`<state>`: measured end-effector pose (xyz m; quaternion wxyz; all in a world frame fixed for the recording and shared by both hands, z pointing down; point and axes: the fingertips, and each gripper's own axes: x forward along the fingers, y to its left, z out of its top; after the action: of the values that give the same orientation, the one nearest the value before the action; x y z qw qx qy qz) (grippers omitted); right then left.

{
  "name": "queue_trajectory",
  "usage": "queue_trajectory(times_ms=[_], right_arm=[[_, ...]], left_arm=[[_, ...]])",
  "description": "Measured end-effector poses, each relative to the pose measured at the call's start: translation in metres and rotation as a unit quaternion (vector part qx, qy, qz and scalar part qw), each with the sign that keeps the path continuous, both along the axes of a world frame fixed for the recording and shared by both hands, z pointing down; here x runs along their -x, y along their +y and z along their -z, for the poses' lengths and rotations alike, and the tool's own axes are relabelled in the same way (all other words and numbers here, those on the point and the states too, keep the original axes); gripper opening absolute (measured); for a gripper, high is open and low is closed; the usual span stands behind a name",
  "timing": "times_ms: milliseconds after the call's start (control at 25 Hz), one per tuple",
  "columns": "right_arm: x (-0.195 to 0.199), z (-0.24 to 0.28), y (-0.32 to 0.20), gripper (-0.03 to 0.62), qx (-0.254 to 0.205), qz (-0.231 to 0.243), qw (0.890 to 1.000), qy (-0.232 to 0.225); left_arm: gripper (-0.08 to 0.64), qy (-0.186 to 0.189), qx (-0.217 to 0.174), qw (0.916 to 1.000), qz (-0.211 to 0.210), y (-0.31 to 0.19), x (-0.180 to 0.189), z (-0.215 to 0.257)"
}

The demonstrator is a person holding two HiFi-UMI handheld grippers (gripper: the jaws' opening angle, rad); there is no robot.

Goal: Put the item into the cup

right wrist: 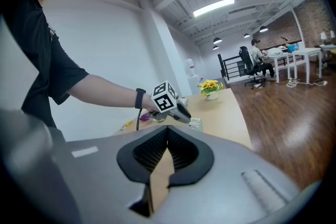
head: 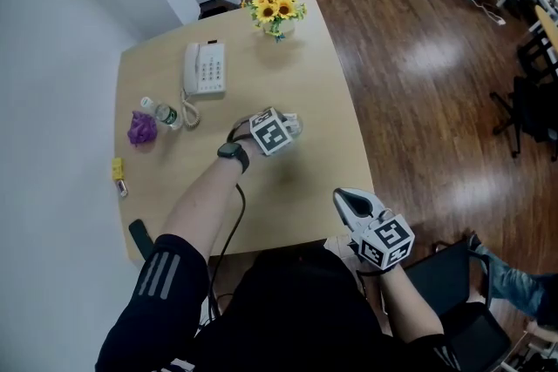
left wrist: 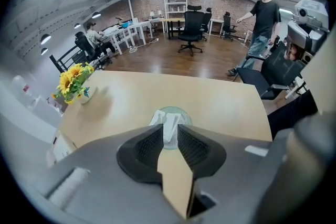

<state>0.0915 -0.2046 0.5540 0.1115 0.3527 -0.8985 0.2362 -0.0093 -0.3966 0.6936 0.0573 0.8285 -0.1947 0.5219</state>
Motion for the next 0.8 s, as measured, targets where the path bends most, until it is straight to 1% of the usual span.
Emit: queue_trajectory(times_ms=[120, 200, 480, 640, 720, 800], right_arm=[[0.001, -0.002, 0.003, 0.008, 0.002, 0.002, 1.0, 0.0], [0.001, -0.002, 0.004, 0.008, 0.005, 0.002, 1.0, 0.001], [-0.005, -0.01, 0.017, 0.008, 0.017, -0.002, 1.0, 0.002], [-0.008, -0.011, 0.021, 0.008, 0.02, -0.006, 1.0, 0.001], [-0.008, -0.009, 0.021, 0.008, 0.019, -0.006, 1.0, 0.003], [-0.009, -0.006, 0.02, 0.008, 0.015, -0.005, 1.0, 0.003]], left_arm=[[0.08, -0.009, -0.008, 0.9998, 0.018, -0.008, 0.002, -0.009], [0.08, -0.02, -0.007, 0.9995, 0.022, -0.009, 0.003, -0.018], [0.077, -0.048, -0.005, 0.9988, 0.007, -0.011, -0.003, -0.036], [0.074, -0.061, 0.009, 0.9981, -0.003, -0.012, -0.007, -0.041], [0.078, -0.061, 0.01, 0.9981, -0.006, -0.012, -0.009, -0.038], [0.078, -0.045, 0.0, 0.999, -0.005, -0.013, -0.012, -0.026]])
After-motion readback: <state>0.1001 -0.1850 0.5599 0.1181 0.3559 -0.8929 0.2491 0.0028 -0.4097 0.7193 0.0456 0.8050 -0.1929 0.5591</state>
